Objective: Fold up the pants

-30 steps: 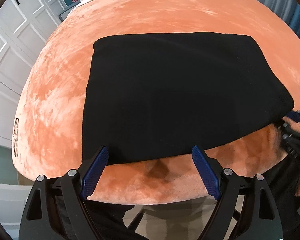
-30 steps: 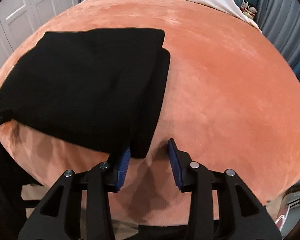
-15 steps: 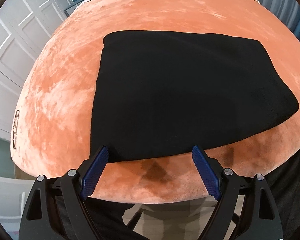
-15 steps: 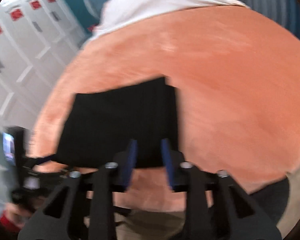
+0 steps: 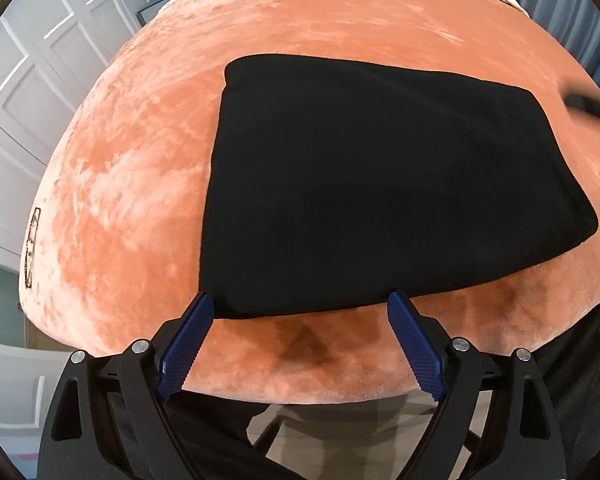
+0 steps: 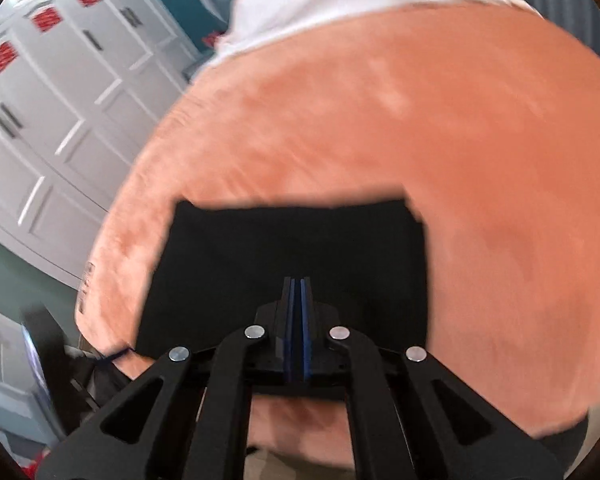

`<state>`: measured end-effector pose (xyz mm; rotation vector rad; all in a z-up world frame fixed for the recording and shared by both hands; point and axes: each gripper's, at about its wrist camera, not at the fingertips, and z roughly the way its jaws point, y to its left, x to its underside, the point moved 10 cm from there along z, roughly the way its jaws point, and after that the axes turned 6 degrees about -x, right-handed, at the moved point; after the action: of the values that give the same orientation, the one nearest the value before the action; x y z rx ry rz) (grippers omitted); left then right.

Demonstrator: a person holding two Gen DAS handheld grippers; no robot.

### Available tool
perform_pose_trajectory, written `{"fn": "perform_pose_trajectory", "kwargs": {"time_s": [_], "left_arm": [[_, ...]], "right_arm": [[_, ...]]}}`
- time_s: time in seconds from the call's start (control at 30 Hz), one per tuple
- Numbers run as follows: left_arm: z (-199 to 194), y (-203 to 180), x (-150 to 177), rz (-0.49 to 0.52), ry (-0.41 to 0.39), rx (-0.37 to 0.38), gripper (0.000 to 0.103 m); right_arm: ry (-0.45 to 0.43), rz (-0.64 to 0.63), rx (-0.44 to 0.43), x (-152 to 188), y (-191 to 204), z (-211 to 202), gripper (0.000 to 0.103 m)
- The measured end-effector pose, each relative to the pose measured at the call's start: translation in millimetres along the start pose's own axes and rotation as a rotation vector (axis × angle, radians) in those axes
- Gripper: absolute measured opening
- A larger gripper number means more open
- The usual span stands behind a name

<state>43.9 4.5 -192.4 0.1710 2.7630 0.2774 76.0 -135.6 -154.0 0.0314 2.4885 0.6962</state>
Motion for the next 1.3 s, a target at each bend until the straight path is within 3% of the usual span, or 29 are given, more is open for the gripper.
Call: {"fn": "perform_pose_trajectory", "kwargs": {"time_s": [0.1, 0.2, 0.23, 0.3, 0.33, 0.37, 0.47, 0.63, 0.7, 0.77, 0.83, 0.9, 0.97, 1.07, 1.13, 1.17, 1.23, 1.3], "left_arm": [[-3.6, 2.2, 1.3, 0.013, -0.009, -0.012, 0.086], [-1.5, 10.3, 3.4, -0.002, -0.002, -0.016, 0.086], [-0.3, 11.7, 3.8, -0.011, 0.005, -0.015, 0.086], [5.0, 17.7, 5.8, -0.026, 0.015, -0.008, 0.086], [7.9, 20.0, 6.8, -0.032, 0.023, -0.008, 0.086], [13.2, 21.1, 8.6, -0.038, 0.038, -0.001, 0.086], [24.1, 20.9, 12.1, -0.040, 0.068, 0.017, 0.086], [29.0, 23.8, 14.0, -0.055, 0.084, 0.031, 0.086], [27.5, 27.0, 13.5, -0.060, 0.083, 0.033, 0.086], [25.6, 31.7, 13.7, -0.067, 0.085, 0.033, 0.086], [23.9, 36.7, 12.6, -0.077, 0.082, 0.038, 0.086], [22.4, 41.1, 10.7, -0.083, 0.075, 0.048, 0.086], [21.5, 45.9, 9.7, -0.091, 0.069, 0.060, 0.086], [21.5, 46.7, 6.1, -0.102, 0.064, 0.085, 0.086], [17.3, 38.6, 7.9, -0.101, 0.063, 0.093, 0.086], [16.4, 35.2, 5.8, -0.095, 0.060, 0.094, 0.086], [11.7, 28.8, 1.2, -0.079, 0.051, 0.082, 0.086], [7.1, 27.9, 0.9, -0.070, 0.033, 0.066, 0.086]], "right_arm": [[0.012, -0.058, 0.028, -27.8, 11.4, 27.6, 0.003], [0.140, -0.055, 0.225, -21.8, -56.9, 81.9, 0.000], [0.159, -0.006, 0.204, -17.4, -70.0, 92.1, 0.000], [0.086, 0.210, 0.153, -26.1, -89.1, 75.4, 0.000], [0.066, 0.247, 0.143, -30.6, -85.5, 67.6, 0.000], [0.042, 0.238, 0.134, -37.8, -72.9, 59.6, 0.006], [0.088, 0.055, 0.015, -48.2, 8.3, 67.4, 0.006], [0.327, -0.125, -0.185, -28.7, 124.6, 145.4, 0.007], [0.399, -0.179, -0.179, -20.0, 150.6, 190.6, 0.006], [0.460, -0.206, -0.108, -18.2, 156.0, 239.2, 0.003], [0.450, -0.126, -0.102, -27.2, 149.0, 264.6, 0.000], [0.357, -0.051, -0.126, -45.9, 149.2, 249.1, 0.001], [0.271, -0.055, -0.189, -56.3, 156.9, 213.7, 0.008], [0.233, -0.074, -0.195, -34.3, 135.1, 161.0, 0.011], [0.238, -0.062, -0.075, -13.3, 76.0, 140.4, 0.016], [0.234, -0.049, 0.070, 0.5, 23.8, 131.2, 0.005], [0.160, 0.127, 0.010, 4.0, -12.0, 95.5, 0.000], [0.077, 0.181, 0.057, 3.4, -26.8, 56.7, 0.008]]}}
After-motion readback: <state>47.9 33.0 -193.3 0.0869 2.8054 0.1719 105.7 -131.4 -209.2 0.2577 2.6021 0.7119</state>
